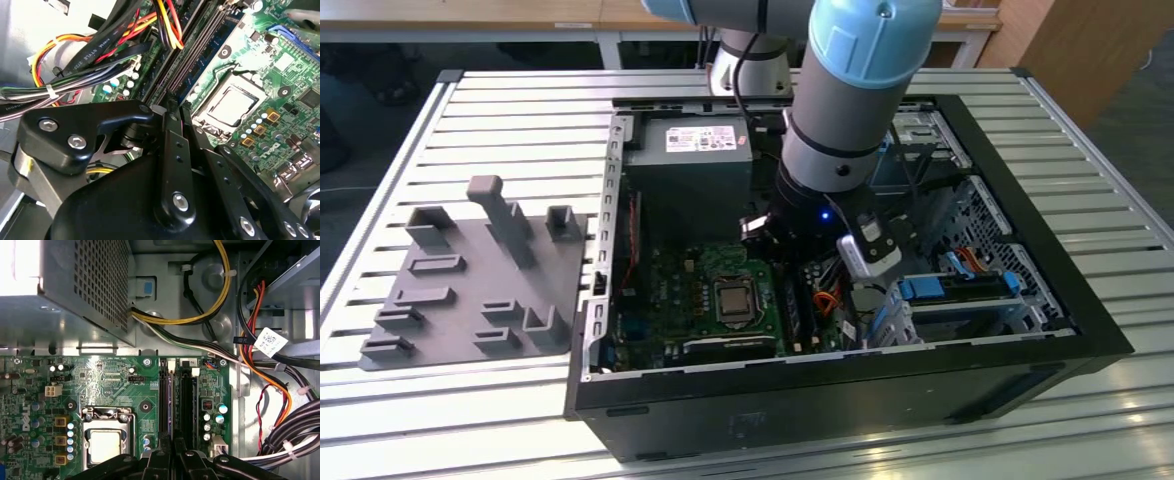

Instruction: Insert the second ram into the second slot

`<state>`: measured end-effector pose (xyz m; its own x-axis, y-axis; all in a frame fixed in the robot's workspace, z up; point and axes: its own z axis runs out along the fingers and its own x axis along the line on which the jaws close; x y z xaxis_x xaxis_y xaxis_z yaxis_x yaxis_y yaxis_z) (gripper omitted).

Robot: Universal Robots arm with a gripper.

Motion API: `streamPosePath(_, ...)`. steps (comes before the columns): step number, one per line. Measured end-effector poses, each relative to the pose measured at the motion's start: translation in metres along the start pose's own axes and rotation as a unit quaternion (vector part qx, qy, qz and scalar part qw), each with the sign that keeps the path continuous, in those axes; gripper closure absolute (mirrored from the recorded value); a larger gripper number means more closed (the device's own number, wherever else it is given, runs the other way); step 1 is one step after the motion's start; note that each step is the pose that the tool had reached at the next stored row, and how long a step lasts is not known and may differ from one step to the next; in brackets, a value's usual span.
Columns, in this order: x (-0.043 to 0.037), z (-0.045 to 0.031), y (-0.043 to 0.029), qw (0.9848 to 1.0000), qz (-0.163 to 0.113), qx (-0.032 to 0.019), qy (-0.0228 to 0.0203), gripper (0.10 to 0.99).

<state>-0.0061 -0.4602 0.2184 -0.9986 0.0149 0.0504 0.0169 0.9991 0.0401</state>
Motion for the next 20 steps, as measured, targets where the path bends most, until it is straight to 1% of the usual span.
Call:
streamPosePath(4,-0.0002,0.0005,-0.0005,1.0,0.0,-0.0005,0.0002,0.945)
streamPosePath(10,-0.0008,0.0019,-0.0014,1.0,-0.001,-0.0052,0.0003,0.945)
streamPosePath(20,-0.001,0.0036,-0.0028,1.0,-0.001,-0.0052,0.0005,0.945)
